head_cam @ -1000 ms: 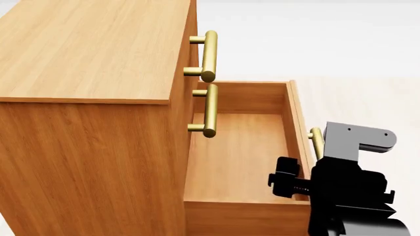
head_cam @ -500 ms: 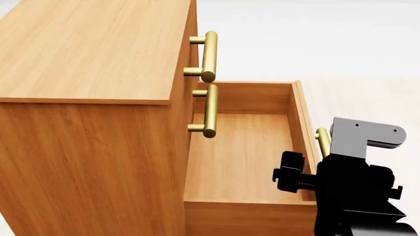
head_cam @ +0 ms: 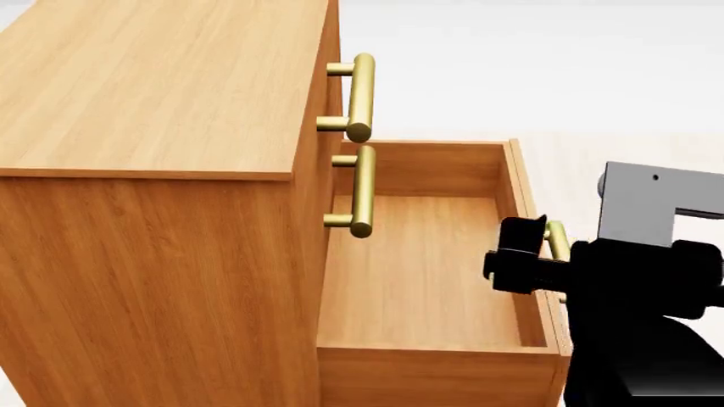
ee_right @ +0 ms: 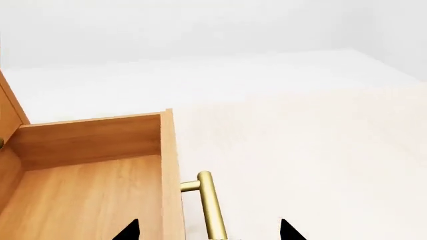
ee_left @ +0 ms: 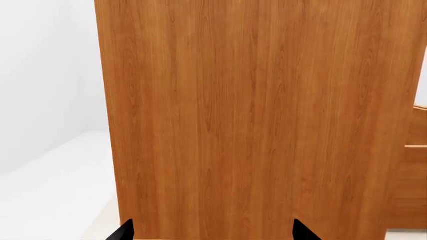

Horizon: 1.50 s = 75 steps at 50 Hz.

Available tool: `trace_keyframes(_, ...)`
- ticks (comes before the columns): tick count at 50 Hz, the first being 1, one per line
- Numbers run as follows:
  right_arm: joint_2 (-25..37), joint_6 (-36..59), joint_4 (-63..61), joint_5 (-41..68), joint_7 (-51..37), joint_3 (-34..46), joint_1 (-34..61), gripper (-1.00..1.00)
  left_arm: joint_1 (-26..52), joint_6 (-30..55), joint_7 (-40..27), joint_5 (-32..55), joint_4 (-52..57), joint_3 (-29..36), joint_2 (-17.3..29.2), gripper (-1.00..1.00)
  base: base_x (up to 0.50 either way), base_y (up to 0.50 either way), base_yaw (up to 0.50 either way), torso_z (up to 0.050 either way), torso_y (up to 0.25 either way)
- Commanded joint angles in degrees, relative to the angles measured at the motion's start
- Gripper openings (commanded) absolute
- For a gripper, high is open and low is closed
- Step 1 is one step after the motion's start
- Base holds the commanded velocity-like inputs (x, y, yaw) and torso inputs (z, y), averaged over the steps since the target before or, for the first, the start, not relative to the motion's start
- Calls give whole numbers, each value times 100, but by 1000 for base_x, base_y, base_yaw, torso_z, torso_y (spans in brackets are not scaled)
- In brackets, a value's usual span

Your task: Put the bowl in the bottom drawer of the cabinet and close it.

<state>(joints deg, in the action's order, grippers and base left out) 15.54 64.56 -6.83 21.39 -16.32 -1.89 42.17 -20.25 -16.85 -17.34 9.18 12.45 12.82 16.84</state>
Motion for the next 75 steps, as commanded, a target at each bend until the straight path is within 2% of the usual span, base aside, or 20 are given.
trace_keyframes(1,266,20,-684,-179,-361,-238,26,100,-10,6,-32,-1,25,21,22,100,0,0,0,0,0)
trace_keyframes(6,334,79,-736,-118,-405,-560,55,100,8,-13,-35,7,-11,28,27,100,0,0,0,0,0)
trace_keyframes(20,637,-216,-818,-354,-607,-856,-196,100,-10,-129,-24,110,-10,33,52,100,0,0,0,0,0)
trace_keyframes(26,705,-288,-800,-383,-638,-1001,-314,100,12,194,-187,-128,70,48,73,100,0,0,0,0,0)
trace_keyframes(31,801,-335,-815,-436,-685,-1102,-364,100,-32,-189,99,376,64,52,112,100,0,0,0,0,0)
trace_keyframes(33,846,-390,-824,-474,-723,-1176,-392,100,4,-129,-3,117,19,74,96,100,0,0,0,0,0)
trace_keyframes(44,956,-621,-738,-576,-811,-1511,-698,100,21,-47,-79,38,50,96,105,100,0,0,0,0,0)
trace_keyframes(59,957,-754,-351,-462,-848,-2390,-989,100,-24,-3,-150,6,141,118,134,100,0,0,0,0,0)
trace_keyframes(61,860,-623,-256,-325,-876,-2702,-941,100,-28,-4,-158,5,146,119,137,100,0,0,0,0,0)
trace_keyframes(68,919,-658,-28,-450,-904,-2586,-1059,100,-26,-35,-186,8,131,116,137,100,0,0,0,0,0)
trace_keyframes(75,834,-642,225,-322,-892,-2941,-1069,100,-11,-36,-188,19,113,130,151,100,0,0,0,0,0)
